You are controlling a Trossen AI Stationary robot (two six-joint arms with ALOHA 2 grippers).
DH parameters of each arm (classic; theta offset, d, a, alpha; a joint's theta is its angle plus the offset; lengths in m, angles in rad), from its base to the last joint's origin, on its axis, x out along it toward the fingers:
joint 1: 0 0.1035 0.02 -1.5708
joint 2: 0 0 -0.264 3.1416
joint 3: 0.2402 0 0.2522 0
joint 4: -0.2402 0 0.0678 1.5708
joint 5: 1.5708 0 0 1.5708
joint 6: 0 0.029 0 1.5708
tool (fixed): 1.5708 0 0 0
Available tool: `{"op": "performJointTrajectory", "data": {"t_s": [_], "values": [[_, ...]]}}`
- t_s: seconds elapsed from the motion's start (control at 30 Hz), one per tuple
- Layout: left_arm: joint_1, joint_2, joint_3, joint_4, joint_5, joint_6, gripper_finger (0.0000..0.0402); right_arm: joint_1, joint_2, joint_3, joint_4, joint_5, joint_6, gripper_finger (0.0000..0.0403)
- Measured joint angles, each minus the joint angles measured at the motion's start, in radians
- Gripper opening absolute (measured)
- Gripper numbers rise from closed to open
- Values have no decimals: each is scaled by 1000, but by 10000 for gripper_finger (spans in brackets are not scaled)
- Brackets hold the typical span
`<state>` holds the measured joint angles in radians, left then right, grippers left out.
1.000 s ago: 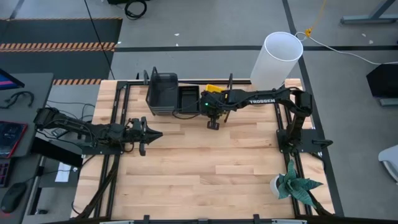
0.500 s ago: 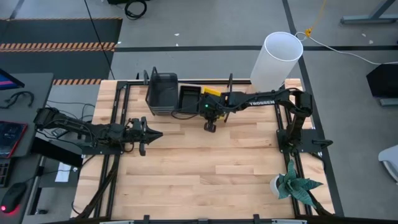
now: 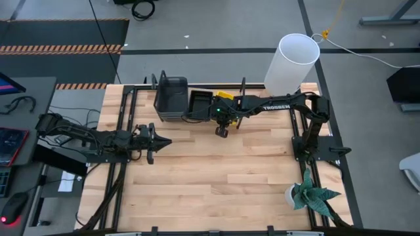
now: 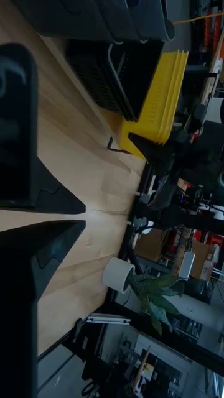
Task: Stack baskets on shelf by color
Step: Put the stacked yellow baskets on the shelf
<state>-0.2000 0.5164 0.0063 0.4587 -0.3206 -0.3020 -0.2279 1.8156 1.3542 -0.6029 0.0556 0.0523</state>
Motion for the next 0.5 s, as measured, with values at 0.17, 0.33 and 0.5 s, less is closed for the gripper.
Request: {"op": "performJointTrajectory", "data": {"t_s": [0.17,0.33,0.5], "values": [[0,0,0,0,0,0,34,-13,0,0,-14,3,-3,13],[0,0,0,0,0,-1,26,-19,0,0,-53,3,-2,26],[0,0,0,0,0,-1,28,-19,0,0,-71,3,8,42]]}}
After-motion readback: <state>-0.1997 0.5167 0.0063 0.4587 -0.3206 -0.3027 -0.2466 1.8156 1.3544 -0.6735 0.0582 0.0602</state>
